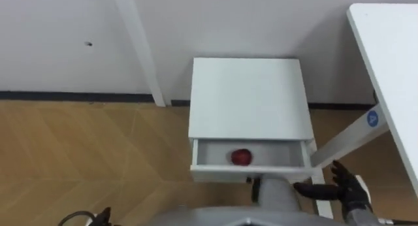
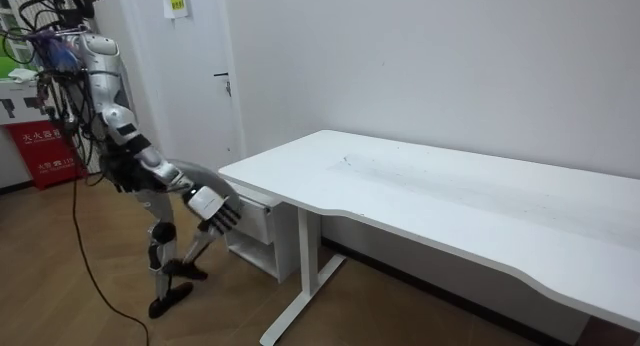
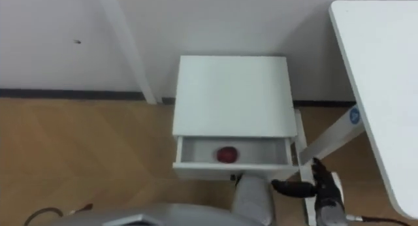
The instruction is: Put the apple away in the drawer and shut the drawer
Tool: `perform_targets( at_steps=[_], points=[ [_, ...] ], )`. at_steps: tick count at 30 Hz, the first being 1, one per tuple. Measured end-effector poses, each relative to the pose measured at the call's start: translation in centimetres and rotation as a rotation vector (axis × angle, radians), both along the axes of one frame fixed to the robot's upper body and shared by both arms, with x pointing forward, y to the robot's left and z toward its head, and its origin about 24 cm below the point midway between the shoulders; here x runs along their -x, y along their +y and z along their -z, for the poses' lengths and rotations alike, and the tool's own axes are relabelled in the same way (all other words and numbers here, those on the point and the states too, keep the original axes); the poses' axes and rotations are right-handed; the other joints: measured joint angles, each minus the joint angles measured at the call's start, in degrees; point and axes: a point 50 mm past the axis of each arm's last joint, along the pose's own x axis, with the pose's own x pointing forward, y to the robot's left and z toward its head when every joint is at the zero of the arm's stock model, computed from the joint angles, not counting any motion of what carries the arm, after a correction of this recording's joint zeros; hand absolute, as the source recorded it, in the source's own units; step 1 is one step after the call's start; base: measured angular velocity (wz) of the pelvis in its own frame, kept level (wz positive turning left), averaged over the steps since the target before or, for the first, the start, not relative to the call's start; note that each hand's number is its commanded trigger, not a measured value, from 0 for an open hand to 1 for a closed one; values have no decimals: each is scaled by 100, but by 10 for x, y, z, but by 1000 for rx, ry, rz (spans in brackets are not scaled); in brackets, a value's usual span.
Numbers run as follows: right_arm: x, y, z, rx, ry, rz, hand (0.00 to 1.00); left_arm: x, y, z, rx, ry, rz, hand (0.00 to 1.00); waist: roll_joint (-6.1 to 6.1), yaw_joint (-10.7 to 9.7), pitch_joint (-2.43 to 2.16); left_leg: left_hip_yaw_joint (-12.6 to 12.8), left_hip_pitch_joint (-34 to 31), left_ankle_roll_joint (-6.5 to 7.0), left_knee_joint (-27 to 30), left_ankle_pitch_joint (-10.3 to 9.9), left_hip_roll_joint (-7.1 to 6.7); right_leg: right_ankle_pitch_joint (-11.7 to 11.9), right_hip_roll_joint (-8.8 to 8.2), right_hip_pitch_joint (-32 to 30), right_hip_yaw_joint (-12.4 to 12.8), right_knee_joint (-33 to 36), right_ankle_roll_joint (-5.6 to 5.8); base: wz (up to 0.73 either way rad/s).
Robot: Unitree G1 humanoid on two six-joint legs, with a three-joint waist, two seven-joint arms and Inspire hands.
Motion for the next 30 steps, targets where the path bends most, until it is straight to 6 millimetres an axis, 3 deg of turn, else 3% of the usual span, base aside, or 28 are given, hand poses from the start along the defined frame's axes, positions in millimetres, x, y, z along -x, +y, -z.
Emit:
perform_targets(
  at_steps=[2, 5, 9, 12, 15, 16, 17, 18, 19, 20, 21, 22, 23, 24, 25, 26, 30],
  points=[
    [39, 7, 10, -20, 180, 18, 0, -2, 3, 0, -6, 32, -11, 0, 48, -49, 30, -51, -2, 24, 58, -28, 81, -435, 3, -1166, -361, 803, -39, 15],
    [68, 19, 15, -60, 299, 12, 0, 10, -4, 3, 11, 81, -30, 0, 160, -177, 55, -133, 86, 35, 290, -203, 248, -557, -2, -1738, -504, 931, -48, 5],
    [72, 20, 15, -55, 312, 46, 0, 24, -6, 3, 4, 118, -43, 0, 188, -226, 54, -145, 135, 103, 373, -258, 224, -523, -119, -1477, -170, 777, -21, 7],
    [68, 18, 15, -37, 293, 84, 0, 34, -4, 3, -13, 140, -62, 0, 169, -344, 50, -149, 37, 15, 371, -210, 179, -396, -235, -601, 105, 228, 57, 21],
    [68, 18, 16, -42, 319, 113, 0, 42, -2, 2, -24, 149, -105, 0, 25, -342, 29, -123, 136, -229, 11, -77, -106, -292, -305, 655, 221, -1052, 118, 6],
    [71, 19, 16, -47, 341, 119, 0, 48, -2, 2, -32, 163, -116, 0, -64, -345, 8, -128, 317, -672, -372, 69, -271, -291, -265, 1328, 215, -1912, 117, 15],
    [71, 24, 18, -61, 347, 127, 0, 52, 1, 0, -52, 170, -117, 0, -313, -332, -58, -183, 308, -1032, -267, 40, -393, -298, -341, 1950, 250, -2856, 145, 28],
    [73, 29, 19, -72, 349, 141, 0, 43, 7, -1, -73, 143, -105, 0, -373, -323, -21, -277, 79, -573, 278, -66, -247, -331, -342, 2133, 251, -3226, 209, 39],
    [78, 32, 21, -85, 366, 175, 0, 26, 13, -4, -98, 86, -77, 0, -297, -219, 46, -471, -287, -360, 882, -698, -140, -447, -265, 2436, 313, -3876, 388, -10],
    [76, 35, 22, -97, 385, 180, 0, 33, 15, -4, -111, 106, -92, 0, -452, -12, 40, -350, -257, -299, 910, -791, -245, -611, -200, 2951, 441, -4829, 486, -35],
    [76, 35, 22, -101, 385, 174, 0, 37, 13, -4, -109, 113, -106, 0, -489, 31, 43, -307, -138, -332, 781, -785, -251, -710, -160, 3260, 386, -5271, 492, -52],
    [74, 34, 22, -98, 380, 158, 0, 39, 9, -2, -99, 118, -108, 0, -517, 78, 33, -282, 65, -499, 462, -679, -252, -886, -51, 3758, 279, -6033, 473, -23],
    [72, 34, 22, -94, 376, 145, 0, 37, 6, -2, -92, 113, -101, 0, -558, 134, 34, -252, 197, -545, 72, -521, -253, -939, 111, 4035, 246, -6653, 451, -17],
    [70, 34, 22, -93, 373, 139, 0, 38, 5, -2, -92, 113, -100, 0, -563, 146, 21, -235, 256, -554, -109, -429, -254, -927, 183, 4135, 240, -6940, 431, -17],
    [63, 34, 23, -85, 364, 116, 0, 37, 6, -2, -96, 105, -102, 0, -631, 165, 11, -162, 357, -647, -426, -282, -255, -855, 287, 4353, 204, -7529, 315, -33],
    [58, 32, 23, -75, 355, 112, 0, 39, 5, -2, -105, 107, -106, 0, -675, 184, -17, -102, 446, -654, -656, -129, -250, -794, 335, 4613, 223, -8057, 218, -38],
    [38, 30, 23, -66, 286, 120, 0, 40, 2, -1, -105, 106, -138, 0, -682, 164, -44, -94, 836, -577, -1043, -16, -154, -703, 537, 5215, 262, -8942, 131, -21]
  ],
)
